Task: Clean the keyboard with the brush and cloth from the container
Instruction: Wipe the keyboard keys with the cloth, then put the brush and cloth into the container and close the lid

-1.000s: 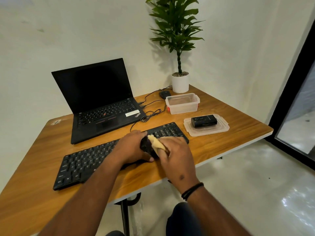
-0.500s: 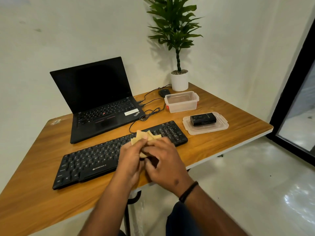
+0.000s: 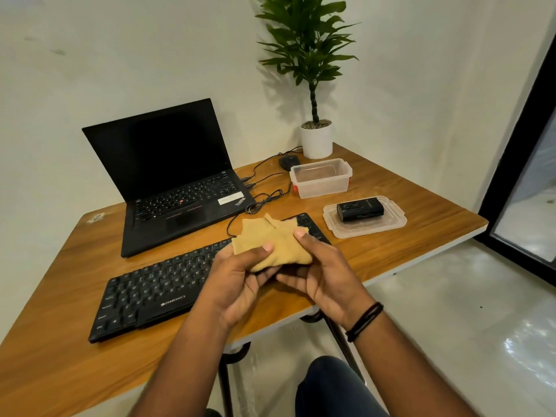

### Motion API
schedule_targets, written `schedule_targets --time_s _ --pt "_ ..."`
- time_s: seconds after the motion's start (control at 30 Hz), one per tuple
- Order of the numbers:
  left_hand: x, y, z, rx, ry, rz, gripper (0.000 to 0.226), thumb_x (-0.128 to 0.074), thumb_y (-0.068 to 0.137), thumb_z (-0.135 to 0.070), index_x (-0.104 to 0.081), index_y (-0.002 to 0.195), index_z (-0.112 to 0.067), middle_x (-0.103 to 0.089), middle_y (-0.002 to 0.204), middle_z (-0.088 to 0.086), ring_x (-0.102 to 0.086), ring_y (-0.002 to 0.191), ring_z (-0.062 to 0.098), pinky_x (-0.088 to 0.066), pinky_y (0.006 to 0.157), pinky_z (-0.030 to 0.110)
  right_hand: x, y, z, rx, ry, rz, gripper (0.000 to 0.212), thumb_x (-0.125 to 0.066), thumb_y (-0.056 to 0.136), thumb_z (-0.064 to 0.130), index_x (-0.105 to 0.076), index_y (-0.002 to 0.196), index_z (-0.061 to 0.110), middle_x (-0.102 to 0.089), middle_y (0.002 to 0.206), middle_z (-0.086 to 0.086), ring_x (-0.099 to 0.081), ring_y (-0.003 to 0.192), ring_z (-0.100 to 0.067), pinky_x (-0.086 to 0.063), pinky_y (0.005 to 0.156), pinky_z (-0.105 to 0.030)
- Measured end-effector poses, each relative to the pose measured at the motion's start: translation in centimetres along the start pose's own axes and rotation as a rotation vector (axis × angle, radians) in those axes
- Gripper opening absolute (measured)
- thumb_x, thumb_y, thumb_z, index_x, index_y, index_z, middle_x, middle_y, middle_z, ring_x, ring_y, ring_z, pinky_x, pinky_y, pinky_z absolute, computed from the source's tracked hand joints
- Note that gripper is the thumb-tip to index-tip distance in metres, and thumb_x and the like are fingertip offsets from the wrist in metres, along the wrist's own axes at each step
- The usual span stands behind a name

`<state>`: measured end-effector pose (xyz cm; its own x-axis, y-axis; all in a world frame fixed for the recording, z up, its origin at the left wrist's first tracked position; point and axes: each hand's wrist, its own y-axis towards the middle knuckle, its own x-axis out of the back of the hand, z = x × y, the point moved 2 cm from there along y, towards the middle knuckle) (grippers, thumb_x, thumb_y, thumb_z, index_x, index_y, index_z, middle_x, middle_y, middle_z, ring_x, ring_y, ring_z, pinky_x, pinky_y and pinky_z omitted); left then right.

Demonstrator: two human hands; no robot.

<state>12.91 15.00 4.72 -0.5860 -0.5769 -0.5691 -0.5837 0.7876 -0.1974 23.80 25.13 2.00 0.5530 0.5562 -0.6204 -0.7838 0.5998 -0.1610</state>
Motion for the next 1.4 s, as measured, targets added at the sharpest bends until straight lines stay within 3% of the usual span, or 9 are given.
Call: schedule_targets --time_s 0.13,0.3,0.4,0.5,0.63,0.83,1.03,1.2,1.4 --pt "-1.0 0.9 0.2 -0.117 0.366 -0.156 0.026 -0.073 0.083 0.001 -0.066 0.106 -0.009 -0.078 0.098 0.011 -0.076 0.087 0.026 -0.063 0.066 0.033 1.3 0.7 2.0 0.089 -0.059 0.051 0.057 -0.074 0.068 0.001 -0.059 0.122 0.006 -0.072 0.114 -0.014 -0.07 0.106 -0.028 -0.061 0.081 -0.042" --pt "-2.9 3.0 0.4 -0.302 0.648 -0.244 0.009 -0.077 0.086 -0.025 -0.07 0.089 -0.02 -0.077 0.079 -0.005 -0.075 0.075 0.011 -0.061 0.063 0.031 3.1 2.1 4.0 0.22 -0.252 -0.116 0.045 -0.076 0.077 -0.003 -0.063 0.121 0.001 -0.074 0.109 -0.014 -0.071 0.104 -0.025 -0.056 0.092 -0.049" --pt "-4.7 5.2 0.7 -0.228 0.645 -0.257 0.018 -0.077 0.087 -0.034 -0.068 0.091 -0.018 -0.076 0.081 -0.002 -0.074 0.071 0.012 -0.059 0.054 0.03 4.0 2.9 5.7 0.288 -0.296 -0.224 0.034 -0.074 0.083 0.004 -0.066 0.116 0.001 -0.076 0.101 -0.009 -0.073 0.094 -0.015 -0.061 0.08 -0.033" --pt "-6.5 7.4 0.8 -0.096 0.558 -0.078 0.026 -0.079 0.084 -0.022 -0.067 0.104 -0.009 -0.078 0.092 0.006 -0.076 0.078 0.017 -0.059 0.057 0.026 5.6 4.2 8.3 0.364 -0.347 -0.318 0.021 -0.073 0.087 0.008 -0.07 0.107 0.004 -0.075 0.089 -0.001 -0.072 0.076 -0.005 -0.059 0.063 -0.022" --pt "-8.9 10.1 1.7 -0.095 0.568 0.019 0.031 -0.081 0.079 -0.003 -0.068 0.107 -0.005 -0.077 0.1 0.01 -0.076 0.084 0.022 -0.058 0.058 0.022 8.4 6.1 11.7 0.375 -0.374 -0.4 0.02 -0.071 0.09 0.015 -0.072 0.108 0.006 -0.074 0.101 -0.006 -0.07 0.093 -0.017 -0.059 0.064 -0.025" --pt "-11.8 14.0 4.6 -0.175 0.571 -0.066 0.013 -0.08 0.084 -0.009 -0.071 0.094 -0.012 -0.077 0.094 0.006 -0.076 0.076 0.017 -0.058 0.055 0.023 11.3 6.9 14.2 0.476 -0.545 -0.412 0.05 -0.08 0.077 -0.001 -0.066 0.124 0.01 -0.07 0.111 0.002 -0.067 0.1 -0.008 -0.058 0.081 -0.021" --pt "-12.3 16.0 6.3 -0.247 0.771 -0.134 0.013 -0.081 0.085 -0.02 -0.074 0.092 -0.011 -0.076 0.087 0.004 -0.071 0.059 0.012 -0.06 0.056 0.03 13.6 7.5 12.6 0.753 -0.856 -0.757 0.033 -0.075 0.086 0.014 -0.069 0.119 0.018 -0.067 0.105 0.009 -0.062 0.089 -0.005 -0.051 0.074 -0.011" --pt "-12.1 16.4 6.5 -0.314 0.894 -0.213 0.022 -0.084 0.082 -0.019 -0.068 0.09 -0.005 -0.074 0.077 0.008 -0.067 0.046 0.013 -0.057 0.052 0.029 14.4 7.8 11.2 0.852 -0.938 -0.825 0.023 -0.071 0.088 0.007 -0.072 0.11 0.012 -0.067 0.107 0.001 -0.059 0.096 -0.007 -0.041 0.079 0.0" --pt "-11.2 16.6 6.9 -0.379 0.991 -0.244 0.028 -0.082 0.084 -0.021 -0.061 0.1 -0.012 -0.07 0.089 0.01 -0.066 0.044 0.013 -0.053 0.043 0.025 14.5 8.0 10.9 0.859 -1.07 -0.827 0.013 -0.073 0.086 0.01 -0.075 0.099 0.011 -0.066 0.102 -0.004 -0.06 0.092 -0.014 -0.042 0.077 -0.009"
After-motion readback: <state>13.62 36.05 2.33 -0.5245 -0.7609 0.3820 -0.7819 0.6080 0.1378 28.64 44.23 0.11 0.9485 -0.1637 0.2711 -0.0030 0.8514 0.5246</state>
